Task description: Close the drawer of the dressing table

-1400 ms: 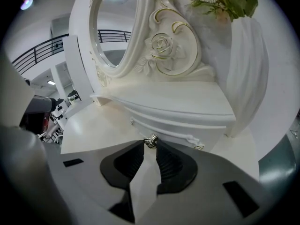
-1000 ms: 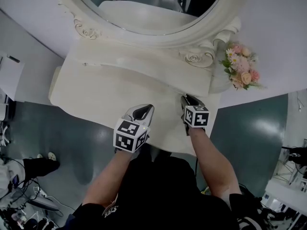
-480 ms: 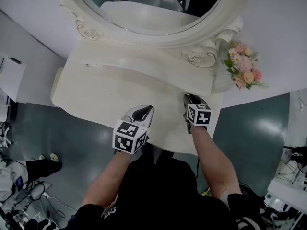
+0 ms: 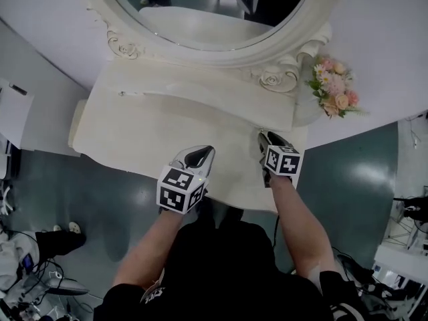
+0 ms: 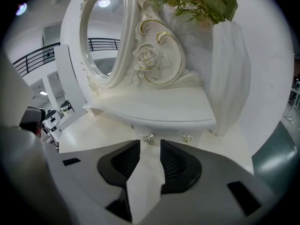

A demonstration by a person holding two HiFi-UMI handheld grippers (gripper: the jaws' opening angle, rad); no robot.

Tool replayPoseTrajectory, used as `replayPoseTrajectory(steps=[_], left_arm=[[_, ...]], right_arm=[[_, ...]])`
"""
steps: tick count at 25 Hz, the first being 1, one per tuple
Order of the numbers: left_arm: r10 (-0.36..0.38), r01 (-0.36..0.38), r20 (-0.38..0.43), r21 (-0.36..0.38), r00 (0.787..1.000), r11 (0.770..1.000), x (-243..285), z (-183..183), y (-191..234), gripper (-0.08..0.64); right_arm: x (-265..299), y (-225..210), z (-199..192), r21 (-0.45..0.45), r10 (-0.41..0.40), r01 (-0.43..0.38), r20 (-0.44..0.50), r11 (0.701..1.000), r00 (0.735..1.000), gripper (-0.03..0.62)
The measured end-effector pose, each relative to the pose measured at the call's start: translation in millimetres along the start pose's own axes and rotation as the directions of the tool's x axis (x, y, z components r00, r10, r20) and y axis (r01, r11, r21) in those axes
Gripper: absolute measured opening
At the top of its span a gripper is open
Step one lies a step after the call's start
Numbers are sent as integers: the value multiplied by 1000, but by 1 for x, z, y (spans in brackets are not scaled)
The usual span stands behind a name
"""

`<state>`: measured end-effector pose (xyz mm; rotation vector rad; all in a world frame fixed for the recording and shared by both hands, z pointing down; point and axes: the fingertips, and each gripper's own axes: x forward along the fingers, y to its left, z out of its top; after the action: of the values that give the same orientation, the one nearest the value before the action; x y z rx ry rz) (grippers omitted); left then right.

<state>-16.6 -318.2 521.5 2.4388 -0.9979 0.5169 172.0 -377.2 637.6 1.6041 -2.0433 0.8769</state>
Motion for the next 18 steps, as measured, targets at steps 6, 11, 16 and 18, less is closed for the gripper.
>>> replayPoseTrajectory(steps=[6, 11, 16, 18], left_arm=[[-35, 33, 44, 38, 998, 999, -17, 13, -1, 17], [-69, 64, 75, 68, 995, 996, -32, 22, -7, 17], [-88, 79, 105, 87, 991, 993, -43, 30, -16, 15], [-90, 80, 114, 90, 989, 993, -46, 34, -20, 15]], right_arm=[[-43, 7, 5, 27, -55, 54, 62, 998, 997, 73], [-85, 20, 6, 51, -59, 54, 116, 997, 991, 51], [-120, 37, 12, 13, -26, 24, 168, 1000, 985, 46], [-134, 44, 18, -26, -6, 12, 191, 1000, 982, 46]])
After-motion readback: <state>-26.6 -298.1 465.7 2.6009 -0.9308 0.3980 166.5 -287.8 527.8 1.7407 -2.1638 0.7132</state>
